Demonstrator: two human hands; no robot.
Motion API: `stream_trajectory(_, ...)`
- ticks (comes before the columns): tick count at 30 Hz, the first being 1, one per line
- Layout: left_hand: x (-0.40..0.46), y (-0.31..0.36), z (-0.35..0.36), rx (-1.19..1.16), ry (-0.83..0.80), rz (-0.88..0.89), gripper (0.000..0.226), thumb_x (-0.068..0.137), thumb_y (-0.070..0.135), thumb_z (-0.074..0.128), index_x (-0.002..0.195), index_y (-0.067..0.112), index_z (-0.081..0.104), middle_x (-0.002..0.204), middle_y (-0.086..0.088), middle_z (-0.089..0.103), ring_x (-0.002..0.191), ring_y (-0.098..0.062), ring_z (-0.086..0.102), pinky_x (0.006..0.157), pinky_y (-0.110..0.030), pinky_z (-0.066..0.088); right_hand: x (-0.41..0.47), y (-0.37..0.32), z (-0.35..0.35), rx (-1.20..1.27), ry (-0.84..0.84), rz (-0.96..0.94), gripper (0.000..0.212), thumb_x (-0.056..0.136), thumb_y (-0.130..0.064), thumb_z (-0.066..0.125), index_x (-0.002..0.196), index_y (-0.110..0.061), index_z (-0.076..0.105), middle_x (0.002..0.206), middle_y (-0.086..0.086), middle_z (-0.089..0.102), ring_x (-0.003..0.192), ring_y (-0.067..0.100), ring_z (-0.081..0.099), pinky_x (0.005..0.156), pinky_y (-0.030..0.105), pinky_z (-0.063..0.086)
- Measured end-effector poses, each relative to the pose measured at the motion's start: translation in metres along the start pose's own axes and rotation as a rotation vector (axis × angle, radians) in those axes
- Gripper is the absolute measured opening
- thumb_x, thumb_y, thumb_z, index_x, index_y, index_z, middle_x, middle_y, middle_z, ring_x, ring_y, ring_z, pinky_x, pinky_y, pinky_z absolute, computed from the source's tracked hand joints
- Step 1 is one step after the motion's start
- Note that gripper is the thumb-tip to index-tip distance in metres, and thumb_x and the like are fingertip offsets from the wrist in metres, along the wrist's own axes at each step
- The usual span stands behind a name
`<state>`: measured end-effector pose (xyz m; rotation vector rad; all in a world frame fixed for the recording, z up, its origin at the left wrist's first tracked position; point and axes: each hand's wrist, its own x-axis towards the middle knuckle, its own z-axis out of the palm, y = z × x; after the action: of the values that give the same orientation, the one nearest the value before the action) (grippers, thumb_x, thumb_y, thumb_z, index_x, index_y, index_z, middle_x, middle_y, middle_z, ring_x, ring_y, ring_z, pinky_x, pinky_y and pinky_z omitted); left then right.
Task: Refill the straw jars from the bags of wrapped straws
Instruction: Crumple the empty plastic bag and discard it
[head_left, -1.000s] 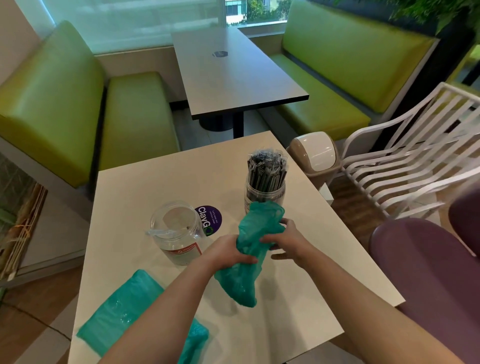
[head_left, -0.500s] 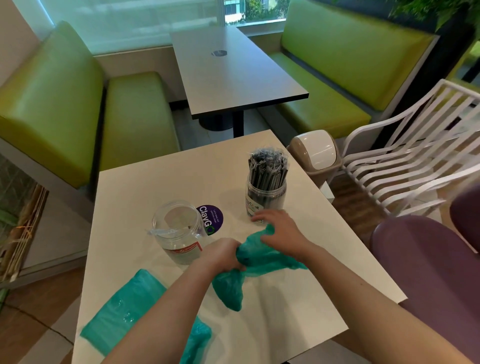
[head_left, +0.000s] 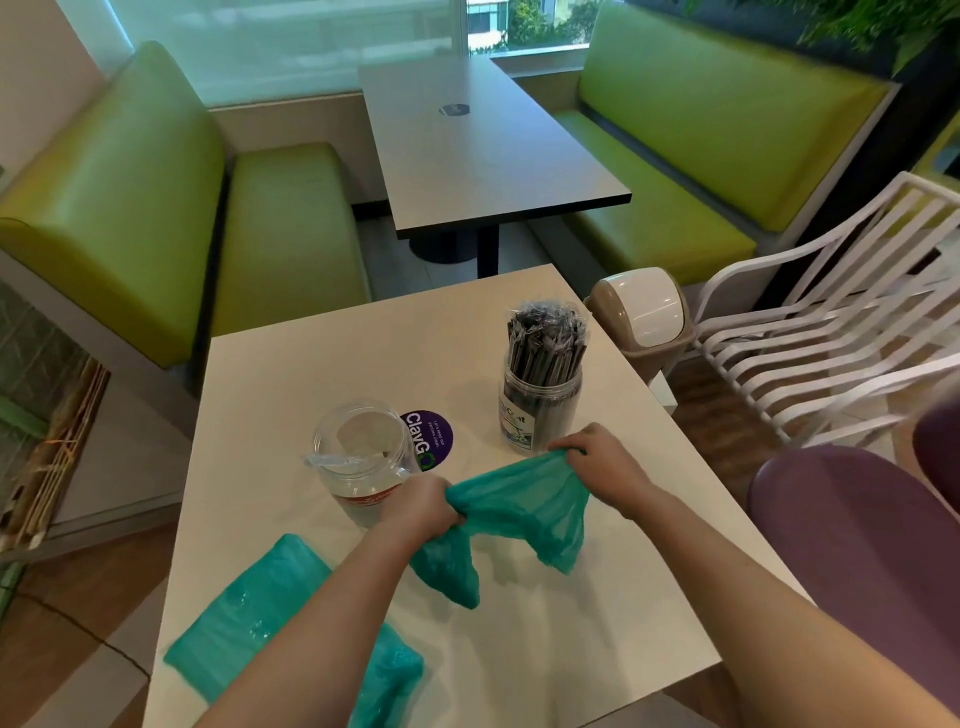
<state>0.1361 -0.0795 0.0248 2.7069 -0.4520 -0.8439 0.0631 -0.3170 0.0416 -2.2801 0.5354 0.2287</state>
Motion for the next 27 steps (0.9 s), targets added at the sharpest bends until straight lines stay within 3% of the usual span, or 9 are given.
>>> stream_trajectory(2, 0.001, 0.004, 0.001, -0.077, -0.024, -0.011, 0.024, 0.081, 0.032, 0.071, 0.104, 0.024, 0.071, 0.095, 0.001, 0.069, 0.090, -0.017, 0.064, 0.080, -0.033, 0.053, -0.008, -0.008, 0.008, 0.081, -0.155, -0.023, 0.046, 0.086, -0.048, 0.064, 0.127, -0.028, 0.062, 0.129, -0.001, 0.046, 0.122, 0.018, 0.046, 0.102, 0.029, 0.039)
stream_trajectory(4, 0.002, 0.008, 0.001, -0.124, -0.035, -0.013, 0.021, 0.080, 0.033, 0.070, 0.100, 0.028, 0.072, 0.092, 0.002, 0.070, 0.089, -0.017, 0.065, 0.083, -0.034, 0.054, -0.018, -0.013, 0.019, 0.083, -0.288, 0.010, 0.098, 0.056, -0.075, 0.075, 0.140, -0.036, 0.043, 0.133, -0.006, 0.043, 0.123, 0.016, 0.045, 0.107, 0.036, 0.040)
stream_trajectory(6, 0.003, 0.012, 0.000, -0.159, -0.038, -0.005, 0.018, 0.079, 0.033, 0.069, 0.097, 0.031, 0.073, 0.087, 0.004, 0.070, 0.086, -0.016, 0.065, 0.082, -0.034, 0.054, -0.022, -0.010, 0.031, -0.037, -0.298, 0.040, 0.118, 0.042, -0.078, 0.079, 0.143, -0.042, 0.029, 0.132, -0.008, 0.045, 0.122, 0.017, 0.049, 0.106, 0.042, 0.043)
stream_trajectory(11, 0.005, 0.011, -0.006, -0.177, -0.026, -0.028, 0.019, 0.082, 0.032, 0.067, 0.099, 0.029, 0.076, 0.088, 0.004, 0.071, 0.086, -0.016, 0.066, 0.084, -0.037, 0.056, -0.016, 0.008, 0.037, -0.300, -0.315, 0.131, 0.045, 0.074, -0.039, 0.072, 0.116, -0.026, 0.062, 0.111, -0.003, 0.066, 0.098, 0.017, 0.062, 0.090, 0.037, 0.052)
stream_trajectory(13, 0.003, 0.008, -0.008, -0.161, -0.003, -0.055, 0.020, 0.084, 0.031, 0.066, 0.101, 0.028, 0.075, 0.091, 0.003, 0.071, 0.087, -0.016, 0.066, 0.084, -0.037, 0.056, -0.013, 0.018, 0.033, -0.348, -0.306, 0.192, 0.032, 0.075, -0.031, 0.070, 0.106, -0.024, 0.067, 0.099, -0.004, 0.068, 0.091, 0.016, 0.064, 0.084, 0.034, 0.054)
stream_trajectory(18, 0.004, 0.004, -0.007, -0.217, 0.049, -0.107, 0.025, 0.086, 0.027, 0.064, 0.110, 0.026, 0.070, 0.098, 0.002, 0.067, 0.090, -0.017, 0.063, 0.080, -0.031, 0.051, -0.008, 0.035, 0.025, -0.060, -0.092, 0.236, 0.036, 0.078, -0.020, 0.065, 0.113, -0.019, 0.058, 0.109, 0.002, 0.056, 0.097, 0.020, 0.057, 0.076, 0.033, 0.053)
stream_trajectory(21, 0.007, 0.008, -0.006, -0.291, 0.020, -0.116, 0.031, 0.087, 0.025, 0.064, 0.117, 0.022, 0.067, 0.104, 0.000, 0.067, 0.093, -0.017, 0.063, 0.083, -0.032, 0.052, -0.015, 0.023, 0.025, 0.408, -0.298, 0.178, 0.056, 0.079, -0.012, 0.070, 0.126, -0.022, 0.041, 0.121, 0.007, 0.052, 0.105, 0.018, 0.056, 0.081, 0.022, 0.050)
stream_trajectory(23, 0.008, 0.012, -0.008, -0.385, -0.038, -0.127, 0.032, 0.089, 0.023, 0.063, 0.121, 0.017, 0.063, 0.110, -0.003, 0.065, 0.097, -0.018, 0.062, 0.084, -0.031, 0.051, -0.020, 0.014, 0.030, 0.432, -0.281, 0.075, 0.059, 0.077, -0.012, 0.074, 0.123, -0.033, 0.044, 0.118, 0.003, 0.055, 0.102, 0.016, 0.059, 0.079, 0.022, 0.052)
stream_trajectory(27, 0.004, 0.023, -0.010, -0.785, -0.182, -0.304, 0.026, 0.095, 0.019, 0.058, 0.119, 0.009, 0.056, 0.112, -0.010, 0.065, 0.099, -0.024, 0.065, 0.083, -0.037, 0.056, -0.024, 0.001, 0.039, 0.275, 0.075, -0.094, 0.040, 0.077, -0.002, 0.060, 0.098, -0.036, 0.057, 0.104, -0.008, 0.060, 0.091, 0.013, 0.058, 0.080, 0.033, 0.055)
